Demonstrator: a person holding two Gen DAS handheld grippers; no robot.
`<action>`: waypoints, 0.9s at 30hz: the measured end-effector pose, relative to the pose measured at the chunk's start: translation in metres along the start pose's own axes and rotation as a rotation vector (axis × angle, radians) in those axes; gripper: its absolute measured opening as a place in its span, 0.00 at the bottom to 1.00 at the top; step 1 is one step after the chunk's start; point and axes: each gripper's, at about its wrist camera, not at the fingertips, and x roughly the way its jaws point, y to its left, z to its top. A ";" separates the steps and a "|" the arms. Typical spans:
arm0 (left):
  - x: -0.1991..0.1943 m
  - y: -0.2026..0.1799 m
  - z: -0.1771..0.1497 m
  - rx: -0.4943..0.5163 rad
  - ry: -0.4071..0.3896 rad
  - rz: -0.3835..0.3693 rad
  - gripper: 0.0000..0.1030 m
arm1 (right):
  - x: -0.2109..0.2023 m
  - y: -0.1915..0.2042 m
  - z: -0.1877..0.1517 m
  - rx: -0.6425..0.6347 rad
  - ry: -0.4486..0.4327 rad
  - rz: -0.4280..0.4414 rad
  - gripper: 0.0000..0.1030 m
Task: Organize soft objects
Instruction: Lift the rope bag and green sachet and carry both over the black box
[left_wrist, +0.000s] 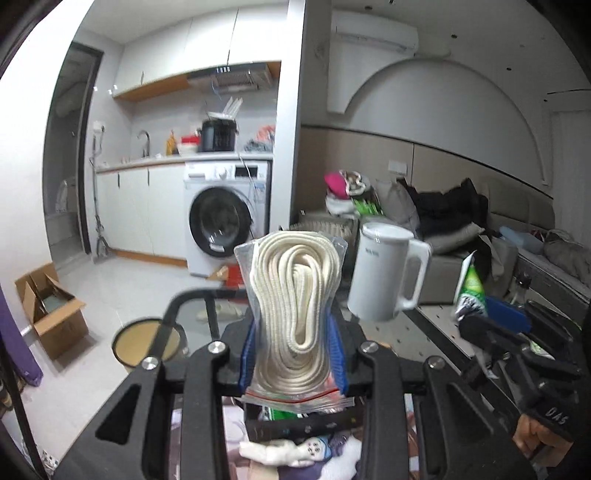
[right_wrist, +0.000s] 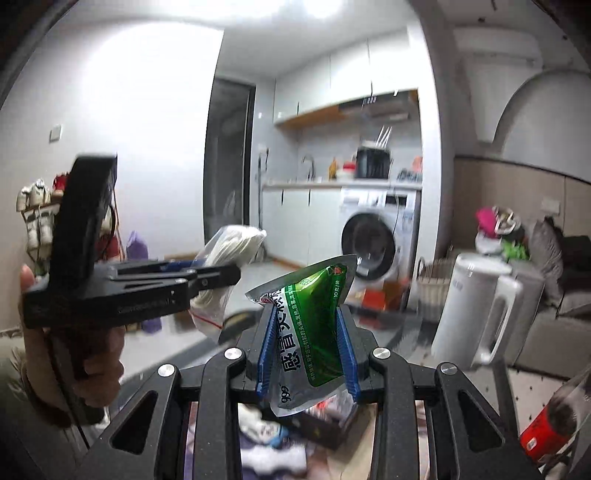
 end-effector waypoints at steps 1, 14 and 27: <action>-0.006 -0.001 0.000 0.007 -0.028 0.007 0.30 | -0.003 0.001 0.001 0.004 -0.021 0.001 0.30; -0.017 0.000 0.002 0.028 -0.061 -0.017 0.31 | -0.013 0.014 -0.002 -0.024 -0.062 -0.044 0.30; 0.009 -0.003 0.011 0.021 -0.085 0.013 0.31 | 0.005 0.015 0.008 0.032 -0.080 -0.073 0.30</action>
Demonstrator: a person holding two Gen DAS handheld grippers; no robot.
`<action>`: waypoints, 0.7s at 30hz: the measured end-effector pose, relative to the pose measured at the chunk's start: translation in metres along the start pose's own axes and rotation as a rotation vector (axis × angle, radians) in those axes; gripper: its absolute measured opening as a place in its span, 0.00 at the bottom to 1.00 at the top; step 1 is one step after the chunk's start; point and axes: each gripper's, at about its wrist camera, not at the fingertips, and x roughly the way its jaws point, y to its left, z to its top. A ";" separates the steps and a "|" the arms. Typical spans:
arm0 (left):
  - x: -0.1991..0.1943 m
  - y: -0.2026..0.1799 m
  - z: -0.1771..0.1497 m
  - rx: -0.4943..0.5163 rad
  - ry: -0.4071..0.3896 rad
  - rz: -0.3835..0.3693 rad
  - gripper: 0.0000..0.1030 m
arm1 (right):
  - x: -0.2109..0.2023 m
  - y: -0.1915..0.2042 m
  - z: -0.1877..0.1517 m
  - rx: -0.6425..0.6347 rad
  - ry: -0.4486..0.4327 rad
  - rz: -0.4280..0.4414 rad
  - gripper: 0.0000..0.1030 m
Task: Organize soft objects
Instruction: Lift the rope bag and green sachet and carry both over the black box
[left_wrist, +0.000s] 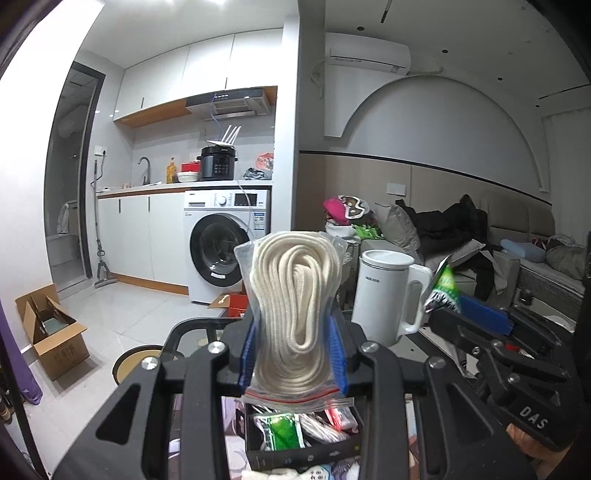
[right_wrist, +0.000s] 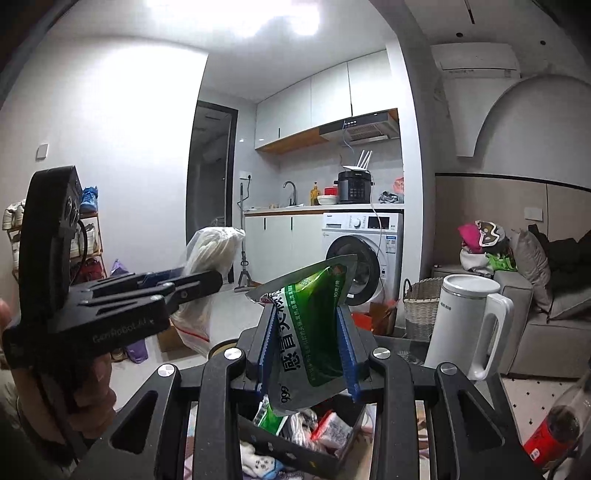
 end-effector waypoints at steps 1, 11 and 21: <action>0.005 0.002 0.001 -0.008 0.002 0.007 0.31 | 0.003 0.001 0.002 0.001 -0.011 -0.008 0.30; 0.051 0.014 0.009 -0.085 0.017 0.037 0.31 | 0.051 -0.005 0.014 0.024 -0.019 -0.033 0.30; 0.093 0.020 0.009 -0.067 0.061 0.047 0.31 | 0.089 -0.011 0.012 0.041 -0.006 -0.044 0.30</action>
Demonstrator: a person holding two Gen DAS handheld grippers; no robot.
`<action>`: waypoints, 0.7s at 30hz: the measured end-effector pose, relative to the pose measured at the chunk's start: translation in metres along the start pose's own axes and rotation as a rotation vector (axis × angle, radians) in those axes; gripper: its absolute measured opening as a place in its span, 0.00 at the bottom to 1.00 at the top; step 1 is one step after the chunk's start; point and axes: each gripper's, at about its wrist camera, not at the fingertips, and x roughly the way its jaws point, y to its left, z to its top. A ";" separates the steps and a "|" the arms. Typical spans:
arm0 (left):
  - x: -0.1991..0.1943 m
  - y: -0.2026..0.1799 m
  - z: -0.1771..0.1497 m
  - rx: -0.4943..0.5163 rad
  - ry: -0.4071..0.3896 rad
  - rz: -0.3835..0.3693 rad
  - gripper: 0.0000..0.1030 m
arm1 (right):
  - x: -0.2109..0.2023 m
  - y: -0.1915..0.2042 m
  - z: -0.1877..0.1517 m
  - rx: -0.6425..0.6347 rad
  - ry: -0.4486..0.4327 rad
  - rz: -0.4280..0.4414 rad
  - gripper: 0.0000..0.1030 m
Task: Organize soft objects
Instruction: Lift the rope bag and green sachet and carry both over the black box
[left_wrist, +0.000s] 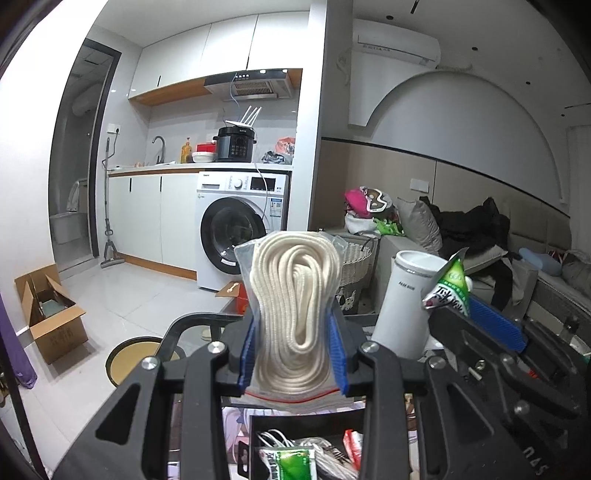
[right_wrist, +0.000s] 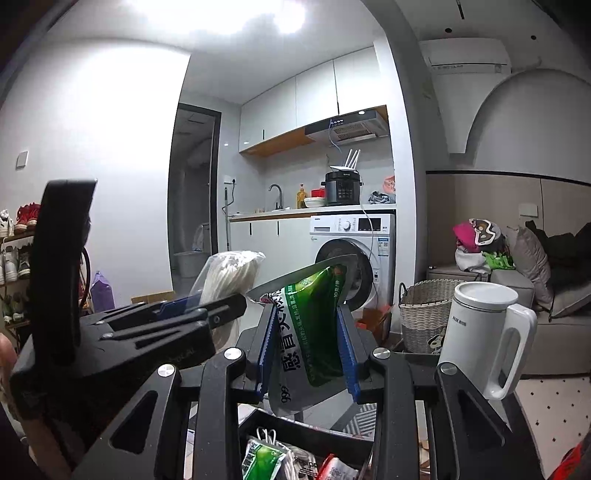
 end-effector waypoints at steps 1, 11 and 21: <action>0.003 0.002 -0.001 -0.006 0.008 0.000 0.31 | 0.003 0.000 0.000 0.007 0.004 0.002 0.30; 0.002 0.006 -0.005 -0.010 0.028 0.015 0.31 | 0.017 0.000 0.000 0.006 0.023 0.010 0.30; 0.019 0.013 -0.011 -0.028 0.133 0.030 0.31 | 0.034 -0.011 -0.005 0.037 0.090 0.009 0.30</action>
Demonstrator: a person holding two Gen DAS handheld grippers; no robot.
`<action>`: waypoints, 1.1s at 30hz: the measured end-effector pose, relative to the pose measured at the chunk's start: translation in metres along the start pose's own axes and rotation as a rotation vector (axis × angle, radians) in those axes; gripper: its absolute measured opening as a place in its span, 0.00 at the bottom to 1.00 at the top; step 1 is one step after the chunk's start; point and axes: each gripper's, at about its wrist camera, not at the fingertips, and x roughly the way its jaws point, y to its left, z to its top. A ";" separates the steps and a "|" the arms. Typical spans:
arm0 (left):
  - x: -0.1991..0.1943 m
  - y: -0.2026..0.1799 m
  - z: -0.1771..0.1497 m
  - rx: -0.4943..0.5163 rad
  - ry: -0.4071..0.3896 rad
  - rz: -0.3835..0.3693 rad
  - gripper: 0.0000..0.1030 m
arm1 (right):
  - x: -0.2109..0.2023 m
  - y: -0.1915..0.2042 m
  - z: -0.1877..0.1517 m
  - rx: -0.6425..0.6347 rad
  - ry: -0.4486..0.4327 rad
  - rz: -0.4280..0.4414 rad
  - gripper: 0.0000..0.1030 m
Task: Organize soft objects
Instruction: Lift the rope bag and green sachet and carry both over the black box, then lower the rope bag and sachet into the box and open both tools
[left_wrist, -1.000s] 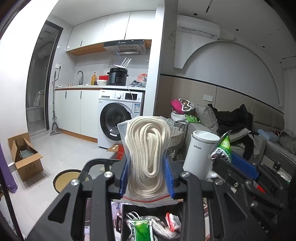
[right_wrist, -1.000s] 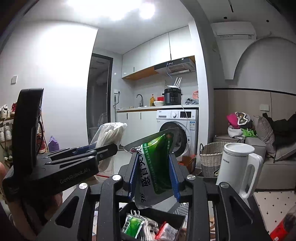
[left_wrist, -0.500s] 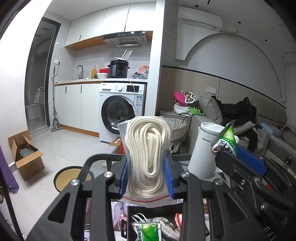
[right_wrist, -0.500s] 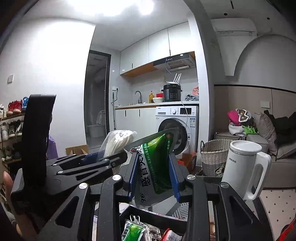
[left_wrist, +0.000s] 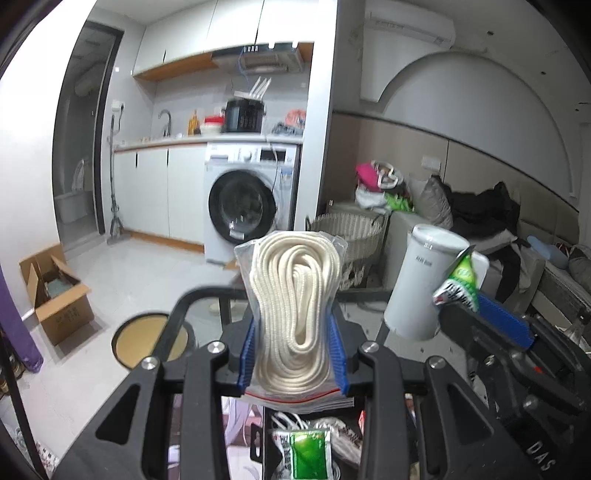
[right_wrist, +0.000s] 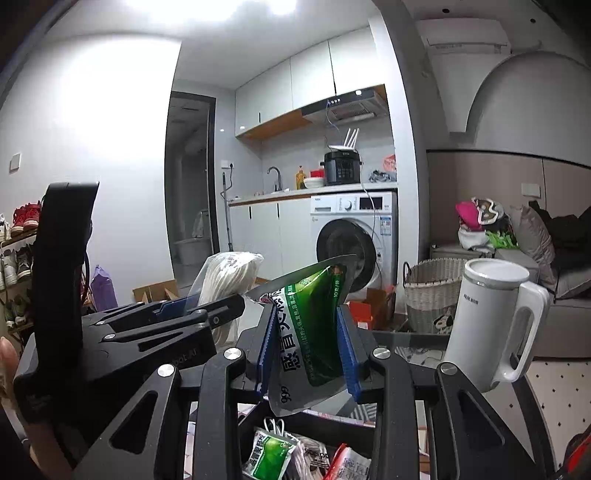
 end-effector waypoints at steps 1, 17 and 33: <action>0.003 0.001 -0.002 -0.004 0.013 0.004 0.31 | 0.003 -0.002 0.000 0.009 0.012 -0.004 0.30; 0.068 -0.007 -0.032 -0.003 0.344 0.009 0.31 | 0.062 -0.040 -0.035 0.178 0.341 0.024 0.30; 0.104 -0.015 -0.070 0.034 0.588 0.000 0.31 | 0.105 -0.044 -0.092 0.177 0.663 0.011 0.30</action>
